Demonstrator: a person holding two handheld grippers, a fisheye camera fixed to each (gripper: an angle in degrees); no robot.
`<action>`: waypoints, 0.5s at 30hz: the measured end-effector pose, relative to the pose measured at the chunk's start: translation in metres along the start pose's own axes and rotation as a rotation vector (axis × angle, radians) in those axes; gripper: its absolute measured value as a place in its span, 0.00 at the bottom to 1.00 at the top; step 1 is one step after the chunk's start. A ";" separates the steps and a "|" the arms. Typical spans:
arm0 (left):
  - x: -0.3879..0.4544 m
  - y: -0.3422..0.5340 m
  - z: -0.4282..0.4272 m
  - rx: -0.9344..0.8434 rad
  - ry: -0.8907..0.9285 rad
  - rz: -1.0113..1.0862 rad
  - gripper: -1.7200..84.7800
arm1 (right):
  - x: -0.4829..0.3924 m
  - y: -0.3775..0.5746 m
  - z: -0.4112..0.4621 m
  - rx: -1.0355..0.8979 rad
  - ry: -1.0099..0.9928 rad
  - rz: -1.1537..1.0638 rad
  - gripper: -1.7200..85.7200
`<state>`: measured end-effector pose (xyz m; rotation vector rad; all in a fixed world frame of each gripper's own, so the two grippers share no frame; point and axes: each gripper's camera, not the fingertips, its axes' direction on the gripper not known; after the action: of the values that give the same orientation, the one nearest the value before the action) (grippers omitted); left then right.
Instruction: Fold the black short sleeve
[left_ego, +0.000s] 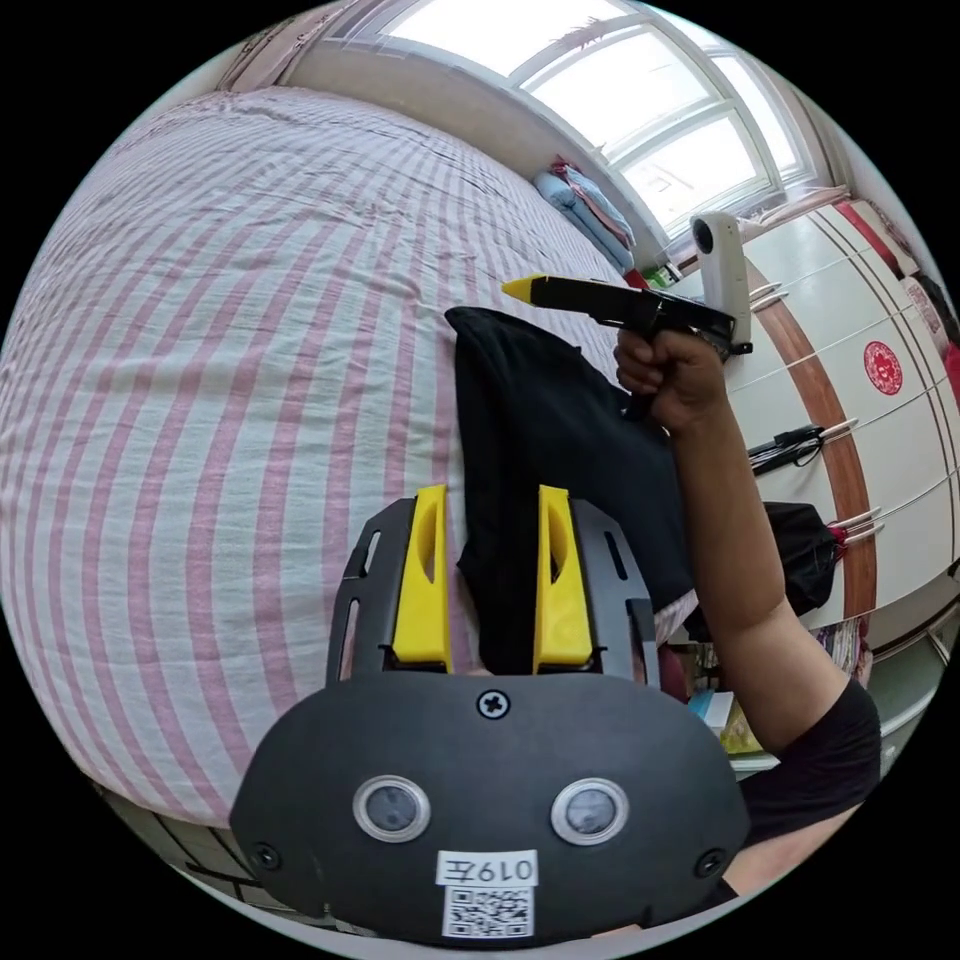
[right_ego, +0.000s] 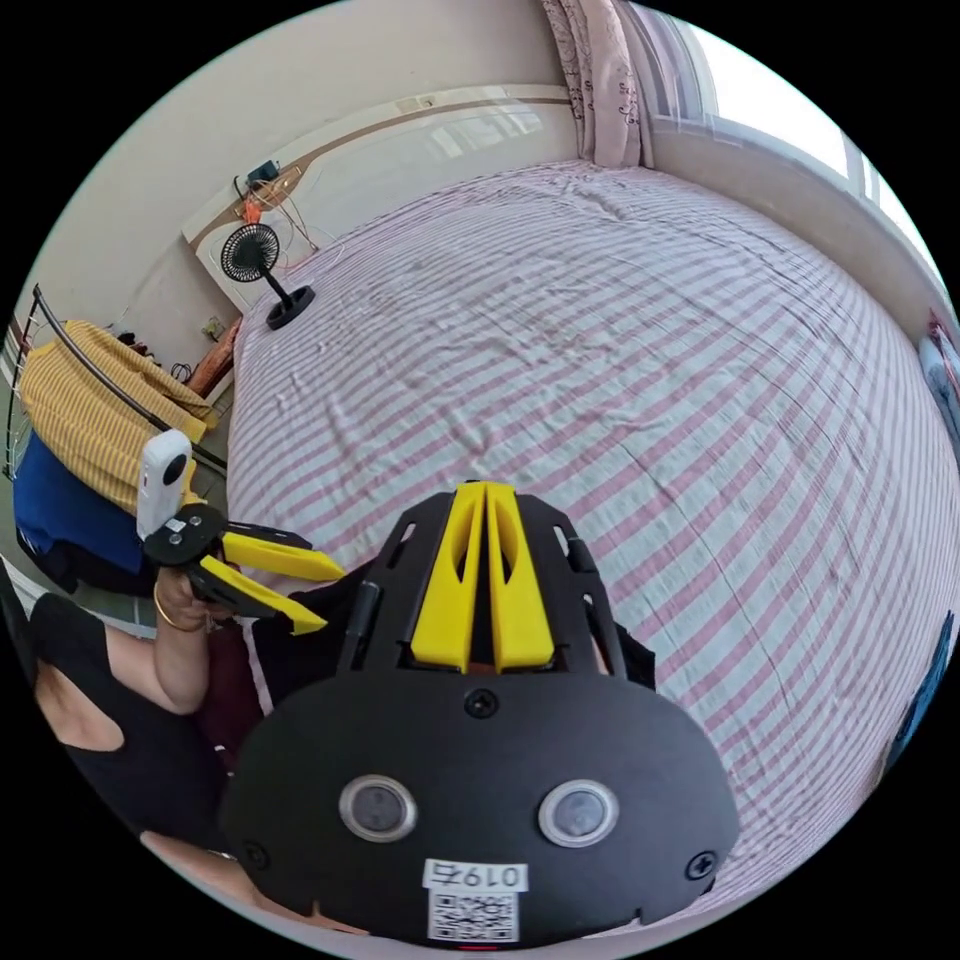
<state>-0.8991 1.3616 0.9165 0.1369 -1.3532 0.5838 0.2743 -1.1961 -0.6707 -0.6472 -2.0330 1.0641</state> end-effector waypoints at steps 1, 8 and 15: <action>-0.003 0.003 0.000 0.018 0.026 -0.019 0.17 | 0.008 -0.007 -0.001 -0.002 -0.040 0.000 0.01; -0.003 0.014 0.014 0.048 0.077 -0.034 0.20 | 0.034 -0.023 -0.023 0.082 -0.185 -0.036 0.03; 0.019 0.011 0.045 -0.007 0.020 0.006 0.19 | 0.033 -0.039 -0.025 -0.003 -0.085 -0.061 0.03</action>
<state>-0.9423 1.3584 0.9425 0.1205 -1.3365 0.5839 0.2708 -1.1814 -0.6152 -0.5465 -2.1140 1.0698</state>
